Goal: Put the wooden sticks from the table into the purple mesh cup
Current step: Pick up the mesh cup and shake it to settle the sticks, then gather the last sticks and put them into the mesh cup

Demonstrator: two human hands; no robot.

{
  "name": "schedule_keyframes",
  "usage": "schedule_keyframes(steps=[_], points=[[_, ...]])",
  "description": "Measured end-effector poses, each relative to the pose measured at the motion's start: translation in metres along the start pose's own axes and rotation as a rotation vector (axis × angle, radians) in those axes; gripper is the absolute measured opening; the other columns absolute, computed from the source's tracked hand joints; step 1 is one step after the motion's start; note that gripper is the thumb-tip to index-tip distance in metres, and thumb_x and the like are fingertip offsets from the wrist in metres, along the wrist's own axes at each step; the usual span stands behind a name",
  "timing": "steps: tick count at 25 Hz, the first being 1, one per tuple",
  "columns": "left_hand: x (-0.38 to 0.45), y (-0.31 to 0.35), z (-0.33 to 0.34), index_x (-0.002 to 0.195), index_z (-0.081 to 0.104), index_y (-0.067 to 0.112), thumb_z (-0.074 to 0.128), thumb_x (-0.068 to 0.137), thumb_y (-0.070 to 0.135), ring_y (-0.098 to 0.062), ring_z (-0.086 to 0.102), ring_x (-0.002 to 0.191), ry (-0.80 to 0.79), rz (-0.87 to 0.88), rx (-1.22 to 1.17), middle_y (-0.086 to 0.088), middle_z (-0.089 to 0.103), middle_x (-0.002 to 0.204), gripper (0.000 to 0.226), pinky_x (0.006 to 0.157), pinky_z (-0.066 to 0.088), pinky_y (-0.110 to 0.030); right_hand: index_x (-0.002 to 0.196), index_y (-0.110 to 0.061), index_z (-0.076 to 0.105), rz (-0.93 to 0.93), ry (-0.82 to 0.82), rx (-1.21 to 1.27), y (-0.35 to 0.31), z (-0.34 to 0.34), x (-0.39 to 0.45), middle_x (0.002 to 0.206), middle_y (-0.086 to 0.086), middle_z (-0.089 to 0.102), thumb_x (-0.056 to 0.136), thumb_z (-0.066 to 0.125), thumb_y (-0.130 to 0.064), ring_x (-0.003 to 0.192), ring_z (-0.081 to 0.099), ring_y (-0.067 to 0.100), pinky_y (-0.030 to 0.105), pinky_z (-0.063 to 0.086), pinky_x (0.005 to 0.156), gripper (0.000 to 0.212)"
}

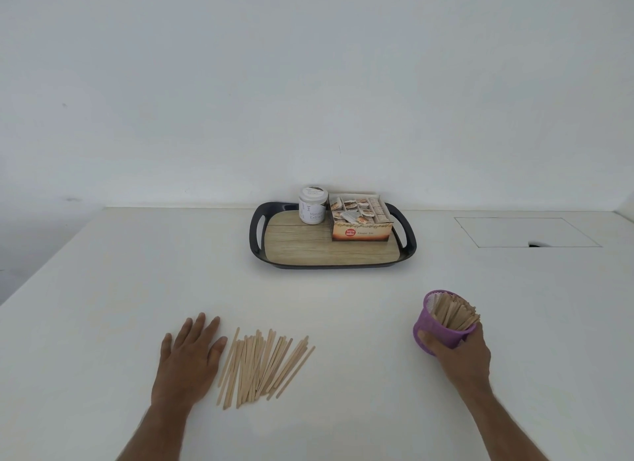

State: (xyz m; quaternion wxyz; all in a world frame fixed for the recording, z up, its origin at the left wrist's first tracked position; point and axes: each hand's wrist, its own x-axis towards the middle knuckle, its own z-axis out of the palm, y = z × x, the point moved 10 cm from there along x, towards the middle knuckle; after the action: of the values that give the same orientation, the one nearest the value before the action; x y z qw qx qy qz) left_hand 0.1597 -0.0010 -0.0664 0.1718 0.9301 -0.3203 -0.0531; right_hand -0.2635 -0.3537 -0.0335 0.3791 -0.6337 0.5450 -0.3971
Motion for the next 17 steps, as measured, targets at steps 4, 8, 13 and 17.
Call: schedule_keyframes(steps=[4, 8, 13, 17], points=[[-0.001, 0.001, -0.001, 0.159, 0.026, 0.035, 0.030, 0.105, 0.050, -0.014, 0.010, 0.158, -0.001, 0.010, 0.000, 0.007, 0.017, 0.169, 0.056, 0.128, 0.004, -0.044, 0.128, -0.024, 0.045, 0.035, -0.076, -0.035, 0.001, 0.003, -0.004, 0.110, -0.006, 0.061, 0.054, 0.097, -0.025, 0.095, 0.061, 0.023, 0.033, 0.047, 0.078, 0.090], [-0.002, 0.000, 0.000, 0.156, 0.036, 0.032, 0.037, 0.104, 0.051, -0.014, 0.014, 0.157, 0.003, 0.005, -0.042, 0.006, 0.024, 0.167, 0.055, 0.127, 0.004, -0.043, 0.133, -0.011, 0.044, 0.015, 0.058, -0.075, 0.003, -0.009, -0.032, 0.128, 0.004, 0.051, 0.057, 0.094, -0.019, 0.118, 0.049, 0.025, 0.043, 0.043, 0.100, 0.091], [-0.002, -0.002, -0.026, 0.107, 0.076, 0.026, 0.063, 0.095, 0.044, -0.023, 0.055, 0.127, 0.158, -0.059, -0.214, 0.007, 0.068, 0.128, 0.025, 0.109, 0.036, -0.047, 0.085, -0.025, 0.062, -0.311, -0.059, -0.211, -0.038, 0.034, -0.092, 0.084, -0.011, 0.064, 0.068, 0.087, -0.013, 0.081, 0.060, 0.009, 0.027, 0.049, 0.079, 0.032], [0.003, 0.013, -0.030, 0.083, 0.070, 0.027, 0.069, 0.083, 0.059, -0.016, 0.065, 0.094, 0.015, -0.147, -0.153, 0.010, 0.069, 0.095, 0.032, 0.085, 0.053, -0.035, 0.065, -0.029, 0.060, -0.226, -0.460, -0.453, -0.068, 0.126, -0.117, 0.061, -0.017, 0.062, 0.076, 0.076, -0.039, 0.061, 0.058, -0.003, 0.008, 0.039, 0.060, 0.021]])
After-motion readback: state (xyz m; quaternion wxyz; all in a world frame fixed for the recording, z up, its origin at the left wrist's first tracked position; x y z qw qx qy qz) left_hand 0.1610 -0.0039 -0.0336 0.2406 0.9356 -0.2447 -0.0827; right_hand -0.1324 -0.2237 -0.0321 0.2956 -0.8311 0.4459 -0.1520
